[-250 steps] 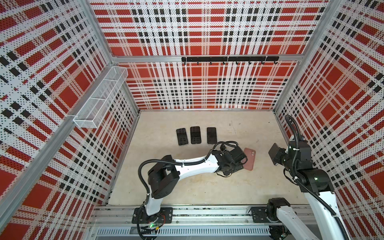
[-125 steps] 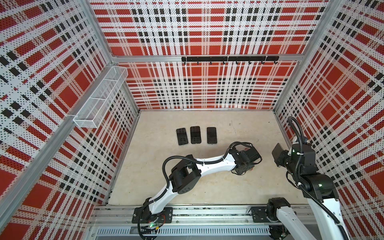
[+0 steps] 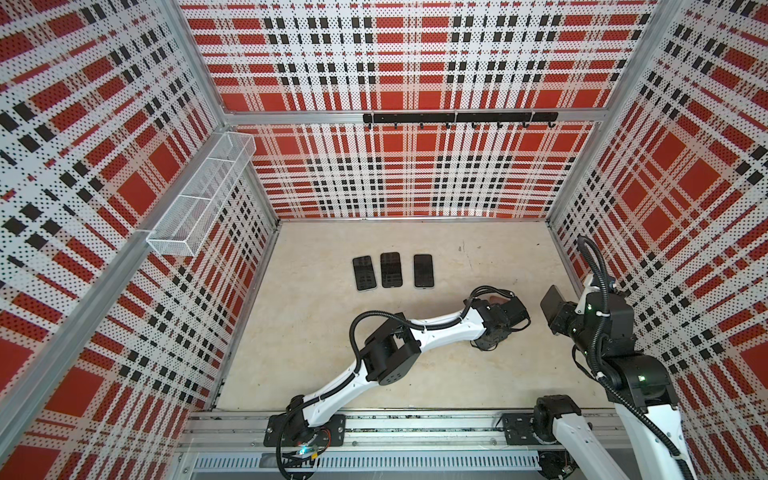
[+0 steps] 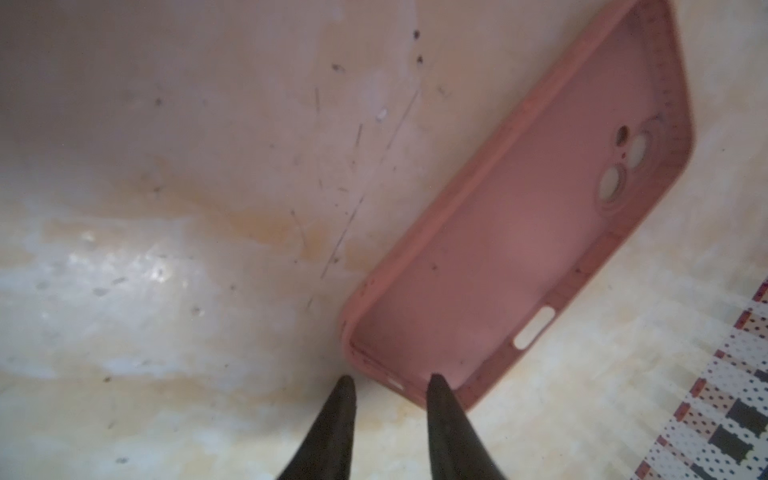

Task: Put the phone into the phone case
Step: 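Move the left gripper over the pink case while right gripper holds phone raised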

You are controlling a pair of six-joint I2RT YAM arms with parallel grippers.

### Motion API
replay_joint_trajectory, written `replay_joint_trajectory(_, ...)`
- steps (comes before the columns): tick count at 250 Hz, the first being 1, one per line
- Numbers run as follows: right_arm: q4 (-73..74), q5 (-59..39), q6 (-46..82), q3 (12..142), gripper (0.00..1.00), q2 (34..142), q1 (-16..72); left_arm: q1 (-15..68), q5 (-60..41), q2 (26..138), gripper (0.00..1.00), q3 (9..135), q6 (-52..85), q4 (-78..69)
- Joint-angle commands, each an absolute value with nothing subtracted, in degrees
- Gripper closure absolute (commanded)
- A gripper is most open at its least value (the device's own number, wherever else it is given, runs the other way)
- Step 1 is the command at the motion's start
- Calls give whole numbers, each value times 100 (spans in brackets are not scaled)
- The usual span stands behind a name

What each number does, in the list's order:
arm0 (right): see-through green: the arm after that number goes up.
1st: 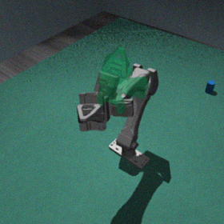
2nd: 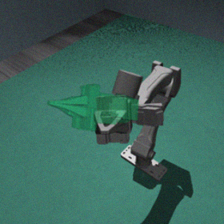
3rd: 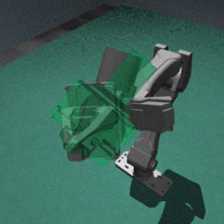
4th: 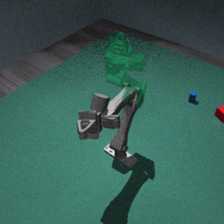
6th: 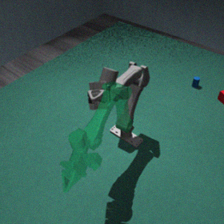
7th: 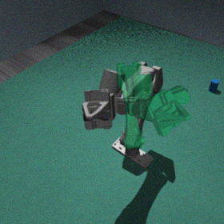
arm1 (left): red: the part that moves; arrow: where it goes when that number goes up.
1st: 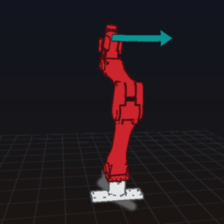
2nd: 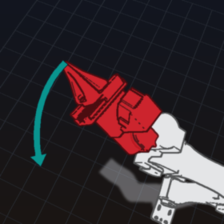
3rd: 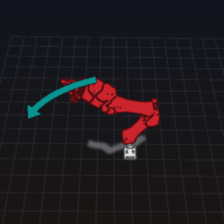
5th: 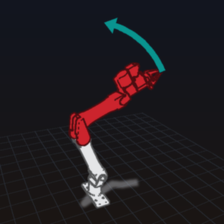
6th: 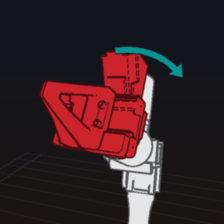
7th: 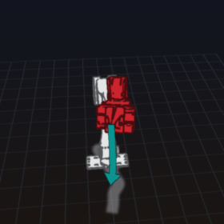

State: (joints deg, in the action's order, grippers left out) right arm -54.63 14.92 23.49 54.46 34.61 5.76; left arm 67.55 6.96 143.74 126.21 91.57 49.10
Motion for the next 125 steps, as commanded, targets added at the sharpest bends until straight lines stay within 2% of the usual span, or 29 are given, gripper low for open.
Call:
replay_joint_trajectory(1,-4973,1517,2216,5410,100,3315,563,6750,804,14553,79,12762,9369,5301)
replay_joint_trajectory(55,-4943,1521,2167,5414,100,3248,567,6706,804,14527,98,12566,9270,5419)
replay_joint_trajectory(95,-4941,1446,2165,5396,100,3186,563,6646,1237,14108,100,12064,8771,5570)
replay_joint_trajectory(125,-4967,1321,2119,5449,100,3152,564,6516,1587,13448,100,11230,7852,5543)
